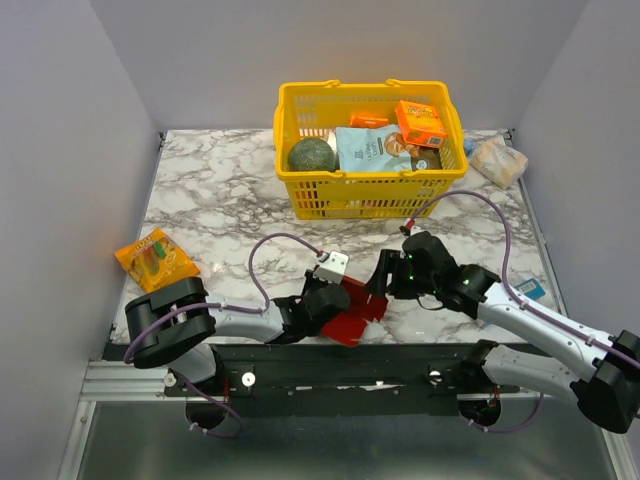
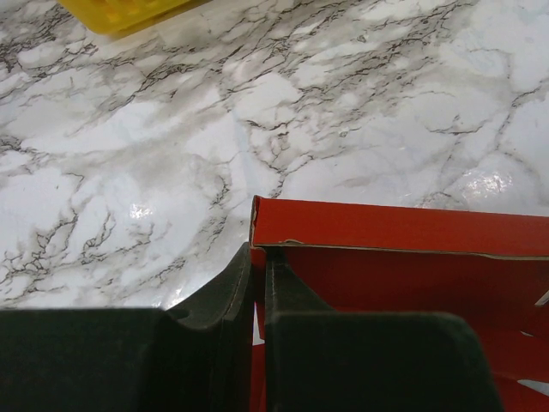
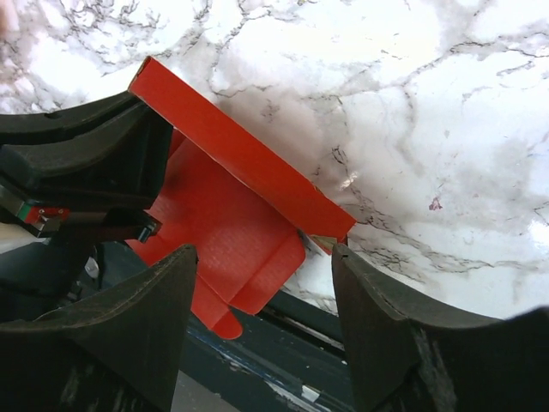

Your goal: Fold the paper box

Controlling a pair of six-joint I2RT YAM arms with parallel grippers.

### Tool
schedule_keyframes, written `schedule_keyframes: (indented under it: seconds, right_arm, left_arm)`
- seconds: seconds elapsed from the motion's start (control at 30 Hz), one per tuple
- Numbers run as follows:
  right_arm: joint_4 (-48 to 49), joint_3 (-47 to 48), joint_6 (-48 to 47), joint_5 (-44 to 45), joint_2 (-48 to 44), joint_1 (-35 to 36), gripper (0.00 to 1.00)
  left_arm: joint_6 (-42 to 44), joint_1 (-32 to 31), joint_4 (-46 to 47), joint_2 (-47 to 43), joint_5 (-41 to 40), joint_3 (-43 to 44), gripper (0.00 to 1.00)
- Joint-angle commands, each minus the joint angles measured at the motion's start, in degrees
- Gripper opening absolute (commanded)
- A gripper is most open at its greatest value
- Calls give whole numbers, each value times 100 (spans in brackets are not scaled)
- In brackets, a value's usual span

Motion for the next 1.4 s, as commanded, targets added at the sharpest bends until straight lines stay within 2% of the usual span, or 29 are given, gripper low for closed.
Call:
schedule_keyframes:
  seconds: [0.0, 0.3, 0.67, 0.83, 1.17, 1.37]
  right_arm:
    - [139, 94, 101, 141, -49, 31, 70]
    - [419, 139, -127, 141, 249, 22, 66]
    - [789, 68, -286, -254, 539, 22, 65]
    - [596, 33, -137, -202, 575, 31, 62]
    - [192, 24, -101, 282, 706, 40, 62]
    - [235, 7, -66, 159, 821, 40, 62]
  left_arm:
    - [-170, 26, 92, 51, -391, -177, 0]
    - [-179, 26, 109, -45, -497, -239, 0]
    - [-170, -9, 109, -54, -567, -248, 0]
    - [-179, -9, 48, -28, -593, -221, 0]
    - [-196, -26, 13, -10, -620, -213, 0]
    - [-178, -44, -5, 7, -638, -186, 0]
